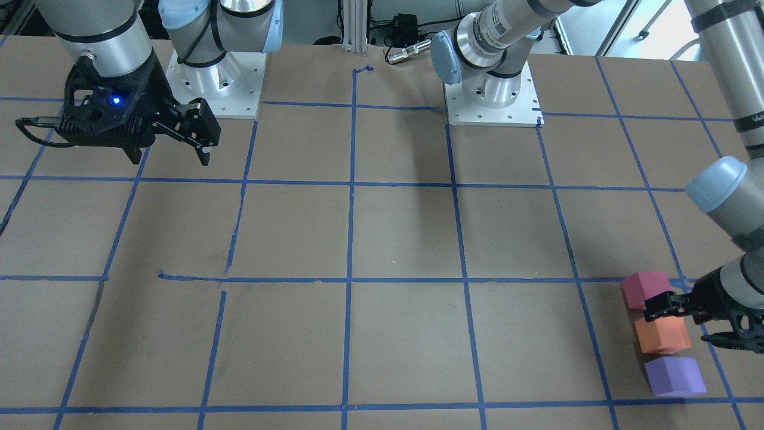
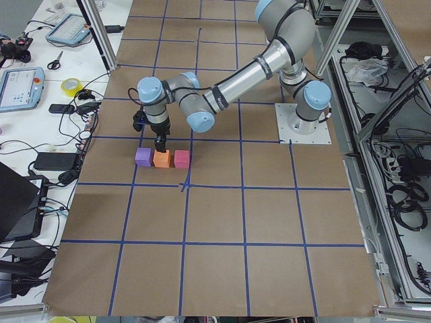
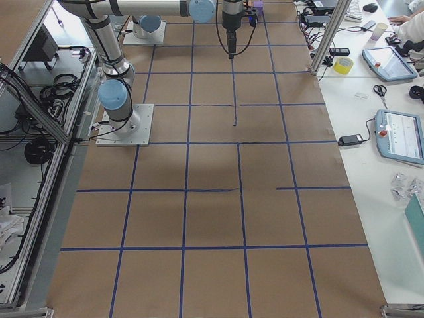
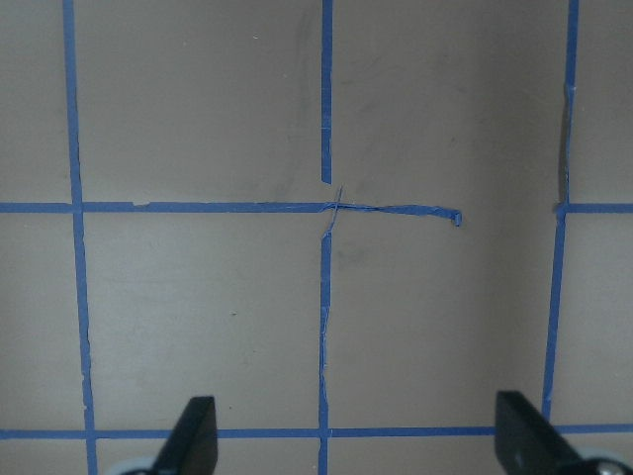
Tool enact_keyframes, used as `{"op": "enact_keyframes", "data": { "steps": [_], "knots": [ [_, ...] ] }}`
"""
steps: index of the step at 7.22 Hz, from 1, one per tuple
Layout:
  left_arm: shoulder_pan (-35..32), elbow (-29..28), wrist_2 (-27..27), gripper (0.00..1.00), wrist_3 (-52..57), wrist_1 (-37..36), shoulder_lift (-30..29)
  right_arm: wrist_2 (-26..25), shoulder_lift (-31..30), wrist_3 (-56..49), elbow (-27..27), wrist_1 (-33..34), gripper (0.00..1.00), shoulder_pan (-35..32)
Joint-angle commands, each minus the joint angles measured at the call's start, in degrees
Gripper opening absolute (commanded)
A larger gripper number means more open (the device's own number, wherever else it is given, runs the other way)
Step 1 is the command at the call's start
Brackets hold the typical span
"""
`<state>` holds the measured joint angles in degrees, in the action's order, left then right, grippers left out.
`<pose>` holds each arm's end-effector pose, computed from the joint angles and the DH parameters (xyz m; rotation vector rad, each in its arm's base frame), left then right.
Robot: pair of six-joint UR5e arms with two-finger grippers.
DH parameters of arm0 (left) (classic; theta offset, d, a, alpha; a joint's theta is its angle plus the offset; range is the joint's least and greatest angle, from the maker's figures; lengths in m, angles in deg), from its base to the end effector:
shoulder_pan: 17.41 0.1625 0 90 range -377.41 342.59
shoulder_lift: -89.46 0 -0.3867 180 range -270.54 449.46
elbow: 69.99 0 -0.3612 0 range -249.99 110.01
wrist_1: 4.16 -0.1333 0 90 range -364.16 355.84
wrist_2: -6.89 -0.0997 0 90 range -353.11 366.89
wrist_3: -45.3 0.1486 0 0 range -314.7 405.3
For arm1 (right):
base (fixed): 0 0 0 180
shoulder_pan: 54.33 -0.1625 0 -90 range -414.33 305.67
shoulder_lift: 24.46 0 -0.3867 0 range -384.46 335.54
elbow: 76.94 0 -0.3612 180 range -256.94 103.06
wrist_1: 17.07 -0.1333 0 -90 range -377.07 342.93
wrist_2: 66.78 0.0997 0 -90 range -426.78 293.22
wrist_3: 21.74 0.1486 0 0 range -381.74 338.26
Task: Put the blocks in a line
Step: 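Open the left gripper and lift it off the orange cube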
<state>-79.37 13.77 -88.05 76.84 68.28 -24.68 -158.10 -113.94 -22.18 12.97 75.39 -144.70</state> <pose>0.1760 -0.5868 0.2557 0.0941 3.0674 0.0737 0.1329 -0.4688 0.4015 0.0214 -3.1180 0.0552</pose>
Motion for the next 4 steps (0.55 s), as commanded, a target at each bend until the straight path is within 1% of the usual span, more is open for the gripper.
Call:
{"op": "enact_keyframes", "data": {
  "steps": [1,2,3,4],
  "knots": [
    [-0.27,0.0,-2.62,1.0,-1.04,12.67,10.38,0.0,0.01,-0.01,0.0,0.0,1.0,0.02],
    [-0.62,-0.18,-2.53,1.0,-0.96,16.82,14.95,0.0,0.01,-0.01,0.0,0.0,1.0,0.02],
    [-1.06,0.08,-1.31,1.0,-1.13,20.6,19.09,0.0,0.01,-0.01,0.0,0.0,1.0,0.02],
    [-1.06,0.61,-1.21,1.0,-1.48,24.64,22.17,0.0,0.01,-0.01,0.0,0.0,1.0,0.02]
  ]
}}
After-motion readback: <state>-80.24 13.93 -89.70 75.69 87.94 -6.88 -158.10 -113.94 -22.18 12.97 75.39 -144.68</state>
